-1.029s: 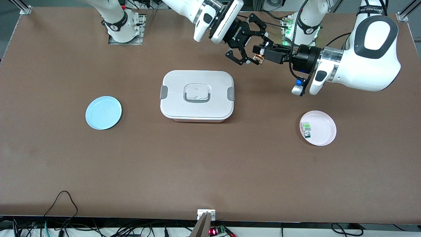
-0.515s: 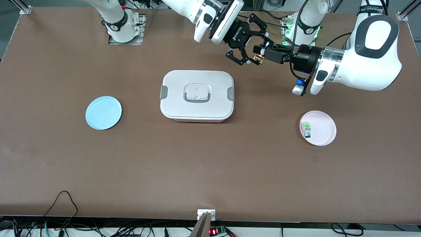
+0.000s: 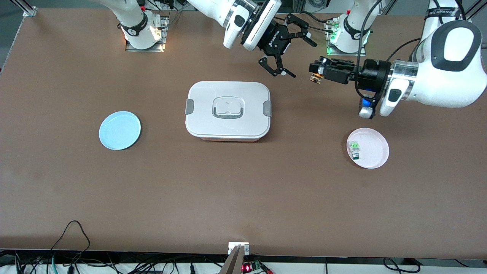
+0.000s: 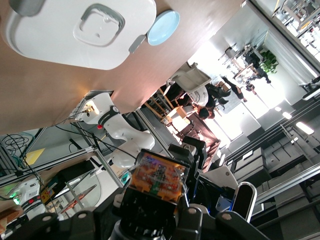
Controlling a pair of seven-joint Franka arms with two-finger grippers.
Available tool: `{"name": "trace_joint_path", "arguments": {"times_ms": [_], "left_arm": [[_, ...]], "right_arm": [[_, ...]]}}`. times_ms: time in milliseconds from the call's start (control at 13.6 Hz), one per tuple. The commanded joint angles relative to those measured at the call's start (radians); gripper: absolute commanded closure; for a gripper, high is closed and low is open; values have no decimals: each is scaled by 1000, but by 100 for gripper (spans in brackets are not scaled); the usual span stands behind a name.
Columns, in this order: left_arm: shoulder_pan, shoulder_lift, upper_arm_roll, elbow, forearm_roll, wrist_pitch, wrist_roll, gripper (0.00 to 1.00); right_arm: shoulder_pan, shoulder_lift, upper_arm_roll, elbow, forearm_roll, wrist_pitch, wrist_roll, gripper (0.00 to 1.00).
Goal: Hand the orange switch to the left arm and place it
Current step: 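Open the right gripper and pull the left gripper away with the switch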
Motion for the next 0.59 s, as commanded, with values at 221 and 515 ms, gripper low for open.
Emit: {"name": "trace_joint_path", "arguments": {"times_ms": [221,515], "left_arm": [[7,-1,79,-18,332,7,125,100],[9,46,82,-23,726,160,346,100]], "right_arm": [[-64,-2,-10,33,22,-163,62,0],[-180,-35,-71,27,23,-430,149,0]]}}
